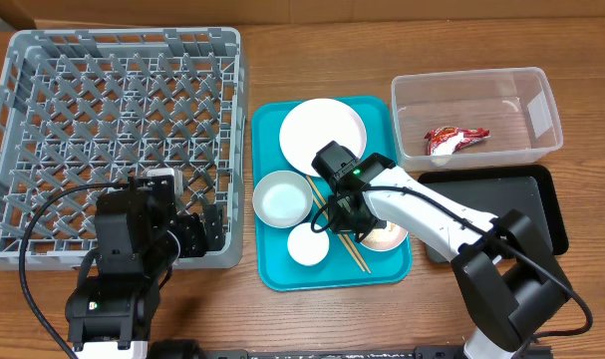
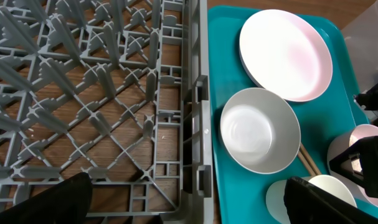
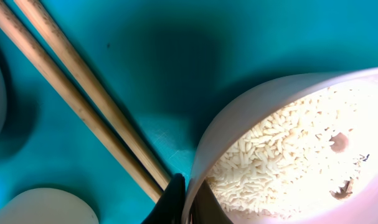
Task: Sort waste into correct bins and load items into the dishwasher
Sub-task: 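Grasp the rim of the rice bowl with the right gripper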
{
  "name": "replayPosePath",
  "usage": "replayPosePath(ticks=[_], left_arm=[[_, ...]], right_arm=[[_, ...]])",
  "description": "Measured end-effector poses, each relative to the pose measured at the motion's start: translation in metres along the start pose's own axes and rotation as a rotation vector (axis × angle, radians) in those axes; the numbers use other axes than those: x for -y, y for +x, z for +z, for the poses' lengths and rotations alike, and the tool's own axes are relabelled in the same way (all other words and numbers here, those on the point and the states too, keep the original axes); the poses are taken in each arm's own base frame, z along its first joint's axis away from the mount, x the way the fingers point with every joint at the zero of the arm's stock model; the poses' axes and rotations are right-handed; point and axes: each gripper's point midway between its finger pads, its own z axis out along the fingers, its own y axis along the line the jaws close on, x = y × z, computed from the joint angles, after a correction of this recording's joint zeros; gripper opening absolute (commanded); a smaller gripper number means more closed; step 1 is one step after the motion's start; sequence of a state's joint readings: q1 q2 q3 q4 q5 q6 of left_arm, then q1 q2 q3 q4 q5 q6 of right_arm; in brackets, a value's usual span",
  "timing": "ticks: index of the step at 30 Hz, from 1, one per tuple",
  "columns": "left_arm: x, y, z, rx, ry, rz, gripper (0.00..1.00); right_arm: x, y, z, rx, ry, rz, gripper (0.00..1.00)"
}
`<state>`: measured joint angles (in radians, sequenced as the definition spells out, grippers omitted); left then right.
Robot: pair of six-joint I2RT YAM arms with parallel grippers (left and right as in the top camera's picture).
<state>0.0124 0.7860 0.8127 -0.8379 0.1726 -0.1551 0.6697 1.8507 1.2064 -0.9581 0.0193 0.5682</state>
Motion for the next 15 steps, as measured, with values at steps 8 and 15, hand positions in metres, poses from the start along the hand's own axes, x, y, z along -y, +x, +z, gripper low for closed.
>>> replayPosePath(ticks=[8,15], left_arm=[[0.000,0.000,0.000,0.000,0.000,0.000,1.00],[0.000,0.000,0.000,0.000,0.000,0.000,1.00]], right_arm=[[-0.002,-0.004,-0.018,-0.011,0.009,0.005,0.04],[-0.008,-0.021,-0.042,0.030,-0.044,0.033,0.04]])
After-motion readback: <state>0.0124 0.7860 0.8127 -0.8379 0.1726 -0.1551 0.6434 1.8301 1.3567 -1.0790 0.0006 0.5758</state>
